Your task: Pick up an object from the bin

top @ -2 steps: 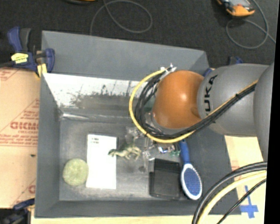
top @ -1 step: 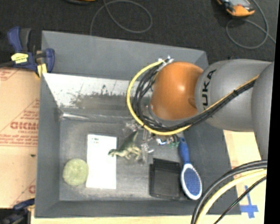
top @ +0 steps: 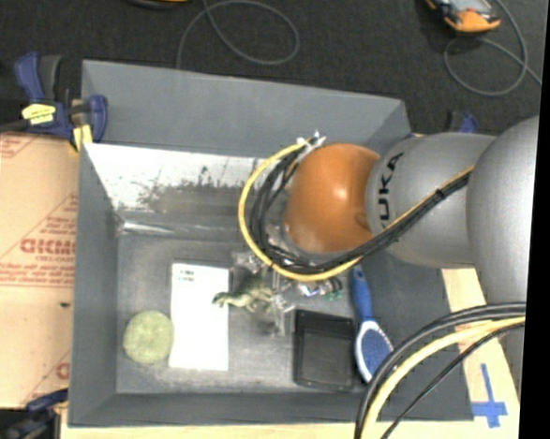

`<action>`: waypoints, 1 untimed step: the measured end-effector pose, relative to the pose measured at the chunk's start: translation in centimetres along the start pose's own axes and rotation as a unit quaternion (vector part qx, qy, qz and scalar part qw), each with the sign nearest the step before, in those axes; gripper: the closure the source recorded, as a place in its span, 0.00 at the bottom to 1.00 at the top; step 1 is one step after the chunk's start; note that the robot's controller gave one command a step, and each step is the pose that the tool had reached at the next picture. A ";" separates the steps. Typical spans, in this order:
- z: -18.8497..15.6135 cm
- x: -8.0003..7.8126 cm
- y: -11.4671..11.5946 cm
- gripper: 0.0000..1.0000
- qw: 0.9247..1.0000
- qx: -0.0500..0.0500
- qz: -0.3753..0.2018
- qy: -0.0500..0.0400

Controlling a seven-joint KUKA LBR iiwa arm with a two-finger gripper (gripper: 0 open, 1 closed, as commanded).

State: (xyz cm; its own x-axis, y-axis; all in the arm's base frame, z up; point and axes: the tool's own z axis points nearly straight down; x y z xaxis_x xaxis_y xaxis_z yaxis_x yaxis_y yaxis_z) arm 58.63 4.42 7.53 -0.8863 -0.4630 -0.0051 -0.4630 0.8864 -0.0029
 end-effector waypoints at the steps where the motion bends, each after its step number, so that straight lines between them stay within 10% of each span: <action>1: 0.8 -0.3 0.1 1.00 1.000 0.000 0.018 -0.003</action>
Offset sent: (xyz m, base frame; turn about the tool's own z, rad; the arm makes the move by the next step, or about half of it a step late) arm 0.0000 0.0000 0.0000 0.0000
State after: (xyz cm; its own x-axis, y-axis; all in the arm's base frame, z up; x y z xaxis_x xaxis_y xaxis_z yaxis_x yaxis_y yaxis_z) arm 58.88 4.70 6.69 -0.9020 -0.4317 -0.0110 -0.4317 0.9020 -0.0018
